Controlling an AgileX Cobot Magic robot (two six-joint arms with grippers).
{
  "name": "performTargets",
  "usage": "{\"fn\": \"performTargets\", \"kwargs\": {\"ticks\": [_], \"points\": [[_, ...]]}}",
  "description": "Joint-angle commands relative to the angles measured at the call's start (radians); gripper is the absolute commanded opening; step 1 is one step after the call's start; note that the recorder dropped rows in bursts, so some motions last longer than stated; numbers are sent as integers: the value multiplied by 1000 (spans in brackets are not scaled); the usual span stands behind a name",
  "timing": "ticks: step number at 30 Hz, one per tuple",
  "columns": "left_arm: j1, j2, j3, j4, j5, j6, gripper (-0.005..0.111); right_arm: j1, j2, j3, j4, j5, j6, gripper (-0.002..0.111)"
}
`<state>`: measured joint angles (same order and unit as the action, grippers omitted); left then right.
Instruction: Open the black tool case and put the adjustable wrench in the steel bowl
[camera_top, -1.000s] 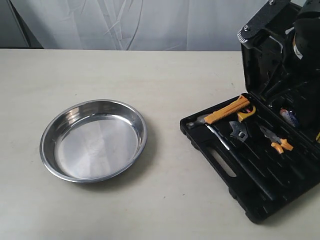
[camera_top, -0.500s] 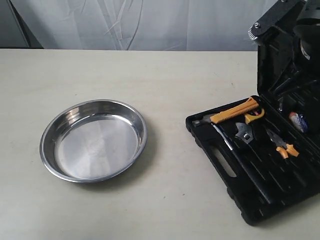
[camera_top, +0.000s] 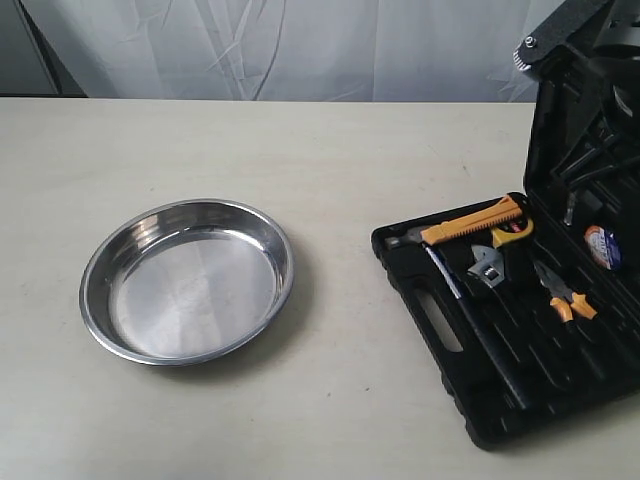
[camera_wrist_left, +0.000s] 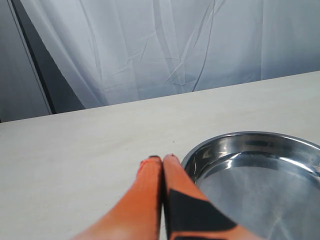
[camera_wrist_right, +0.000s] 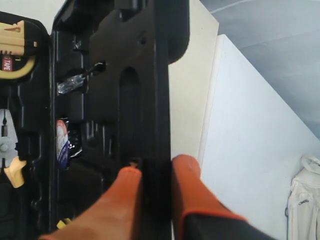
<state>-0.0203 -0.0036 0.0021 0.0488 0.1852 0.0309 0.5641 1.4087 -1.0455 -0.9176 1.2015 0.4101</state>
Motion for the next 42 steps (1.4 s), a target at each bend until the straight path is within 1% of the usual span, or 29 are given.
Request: {"fn": "performTargets", "kwargs": {"ticks": [1, 4, 9, 14, 23, 33, 42], "points": [[-1, 4, -2, -2, -5, -1, 0, -5, -8, -8, -175, 20, 27, -1], [-1, 4, -2, -2, -5, -1, 0, -35, -8, -8, -211, 20, 64, -1], [-1, 4, -2, -2, -5, -1, 0, -110, -8, -8, -160, 20, 83, -1], [-1, 4, -2, -2, -5, -1, 0, -126, -8, -8, -101, 12, 85, -1], [-1, 4, -2, -2, -5, -1, 0, -135, -8, -8, -89, -1, 85, -1], [-1, 4, -2, -2, -5, -1, 0, -242, -8, -8, -42, -31, 85, -1], [-1, 4, -2, -2, -5, -1, 0, -277, -8, -8, -40, -57, 85, -1]]}}
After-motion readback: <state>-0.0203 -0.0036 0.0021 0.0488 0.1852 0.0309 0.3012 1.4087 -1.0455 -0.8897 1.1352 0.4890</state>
